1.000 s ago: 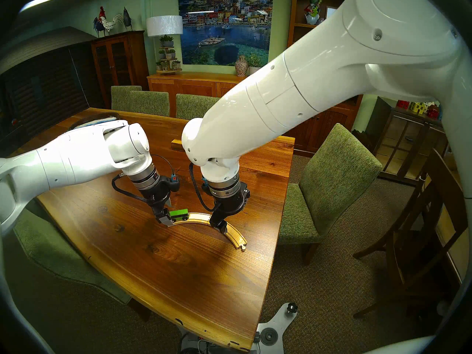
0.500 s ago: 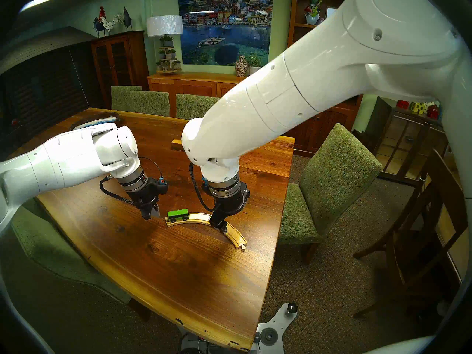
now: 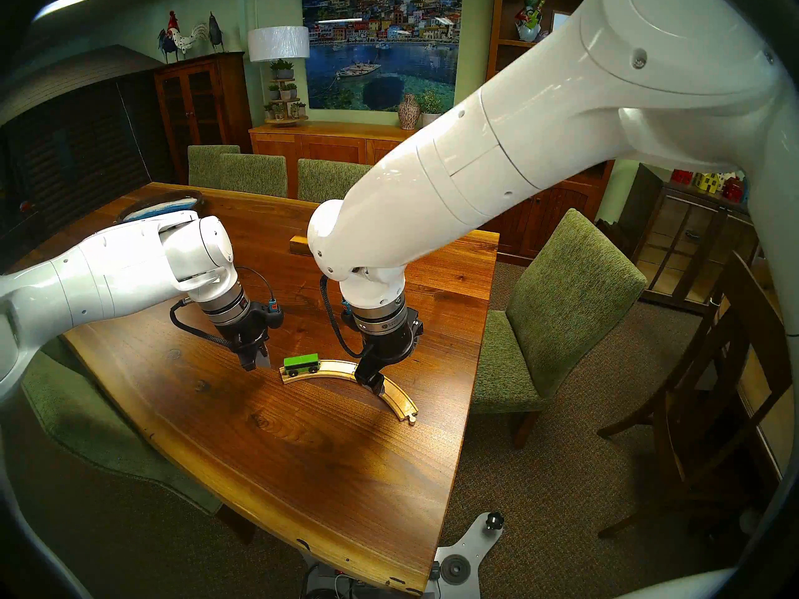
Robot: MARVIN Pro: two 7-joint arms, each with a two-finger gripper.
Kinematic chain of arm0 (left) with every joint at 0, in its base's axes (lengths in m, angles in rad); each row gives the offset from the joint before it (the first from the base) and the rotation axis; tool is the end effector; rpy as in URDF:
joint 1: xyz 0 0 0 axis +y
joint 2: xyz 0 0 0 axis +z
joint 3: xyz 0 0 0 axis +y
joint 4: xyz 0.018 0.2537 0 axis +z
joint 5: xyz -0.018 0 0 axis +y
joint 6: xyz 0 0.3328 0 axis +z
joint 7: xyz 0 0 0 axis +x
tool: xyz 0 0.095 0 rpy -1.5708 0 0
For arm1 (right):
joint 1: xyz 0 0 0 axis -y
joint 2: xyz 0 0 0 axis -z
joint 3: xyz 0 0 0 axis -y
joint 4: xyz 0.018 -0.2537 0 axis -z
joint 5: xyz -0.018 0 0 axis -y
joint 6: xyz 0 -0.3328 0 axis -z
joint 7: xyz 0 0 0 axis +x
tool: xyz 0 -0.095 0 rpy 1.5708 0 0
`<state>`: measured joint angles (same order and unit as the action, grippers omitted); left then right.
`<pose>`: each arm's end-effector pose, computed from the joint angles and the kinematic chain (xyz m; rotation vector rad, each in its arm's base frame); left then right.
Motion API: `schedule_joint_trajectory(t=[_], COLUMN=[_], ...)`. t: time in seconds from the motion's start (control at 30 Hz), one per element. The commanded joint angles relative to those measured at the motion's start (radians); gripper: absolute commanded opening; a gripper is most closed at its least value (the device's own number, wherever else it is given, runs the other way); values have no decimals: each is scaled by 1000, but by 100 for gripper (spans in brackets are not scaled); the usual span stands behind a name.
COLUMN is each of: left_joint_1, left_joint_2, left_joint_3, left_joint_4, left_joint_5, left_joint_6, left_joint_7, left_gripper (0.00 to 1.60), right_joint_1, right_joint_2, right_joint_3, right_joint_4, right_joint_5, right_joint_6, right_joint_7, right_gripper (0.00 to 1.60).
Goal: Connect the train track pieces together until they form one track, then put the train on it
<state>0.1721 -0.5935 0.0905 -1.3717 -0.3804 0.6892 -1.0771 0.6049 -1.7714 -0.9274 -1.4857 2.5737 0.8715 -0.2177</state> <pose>0.4653 0.0768 -0.2046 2.5368 -1.7220 0.2211 0.3797 0.2496 -0.1784 2.6054 1.3492 0.0852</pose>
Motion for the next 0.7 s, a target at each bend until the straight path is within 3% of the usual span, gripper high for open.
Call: schedule_joint_trajectory(t=[0.0, 0.67], left_joint_1=[-29, -36], left_joint_2=[-44, -130], left_joint_3=[-20, -21], left_joint_4=[24, 85], left_joint_5=[-1, -3], left_joint_6=[7, 14], left_joint_7=[-2, -15], left_gripper=[0, 0], right_joint_1=[23, 23], right_joint_2=[13, 13], right_joint_3=[4, 4], right_joint_4=[9, 9], right_joint_5=[-1, -1], right_joint_6=[0, 0], right_joint_7=[0, -1], right_gripper=[160, 160])
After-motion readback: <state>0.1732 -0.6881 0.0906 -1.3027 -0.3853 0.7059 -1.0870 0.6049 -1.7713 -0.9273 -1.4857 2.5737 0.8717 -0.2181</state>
